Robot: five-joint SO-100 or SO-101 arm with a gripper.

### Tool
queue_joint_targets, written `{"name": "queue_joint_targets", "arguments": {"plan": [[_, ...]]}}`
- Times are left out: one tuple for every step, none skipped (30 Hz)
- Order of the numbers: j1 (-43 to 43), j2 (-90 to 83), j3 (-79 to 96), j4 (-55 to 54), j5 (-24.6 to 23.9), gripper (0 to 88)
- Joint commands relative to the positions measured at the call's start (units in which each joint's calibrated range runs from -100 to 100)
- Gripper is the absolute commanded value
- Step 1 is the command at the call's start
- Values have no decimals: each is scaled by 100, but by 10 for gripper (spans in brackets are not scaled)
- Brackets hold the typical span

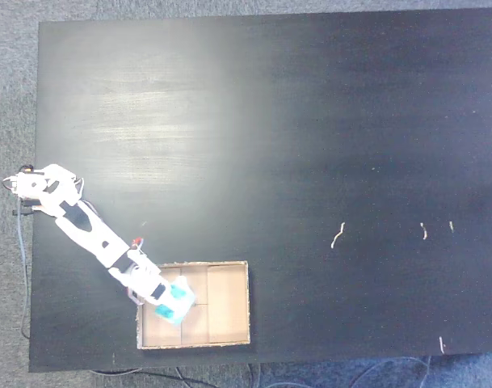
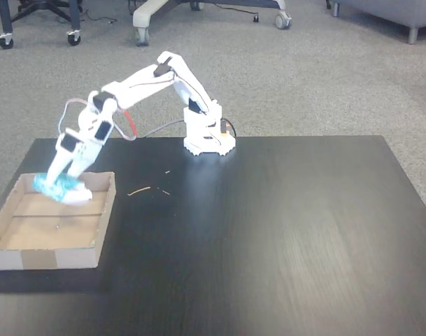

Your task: Pick the green block and drop it in the box on the right.

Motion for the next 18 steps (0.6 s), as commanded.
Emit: {"name": "queue_joint_targets", "arguments": {"plan": [[-222, 285, -537, -218, 88, 162], [-245, 302, -519, -226, 122, 227], [-260, 243, -401, -226, 156, 413], [-268, 116, -210, -226, 181, 612], [-276, -36, -29, -226, 200, 624], [-299, -273, 198, -218, 190, 652], [-306, -578, 470, -193, 156, 664], [-322, -1069, 941, -185, 107, 685], [-352, -1713, 1521, -193, 44, 712], [-429, -2653, 2392, -359, -59, 727], [-544, -3703, 3380, -664, -220, 706], [-827, -4931, 4413, -895, -259, 630], [-1241, -6031, 5302, -961, -298, 505], [-1793, -7191, 6263, -1102, -332, 260], [-2398, -8258, 7260, -1283, -493, 1], [-2950, -9359, 8212, -1267, -723, 1], [-3417, -10375, 9119, -1160, -943, 1], [-3770, -11137, 9799, -928, -1099, 1]]}}
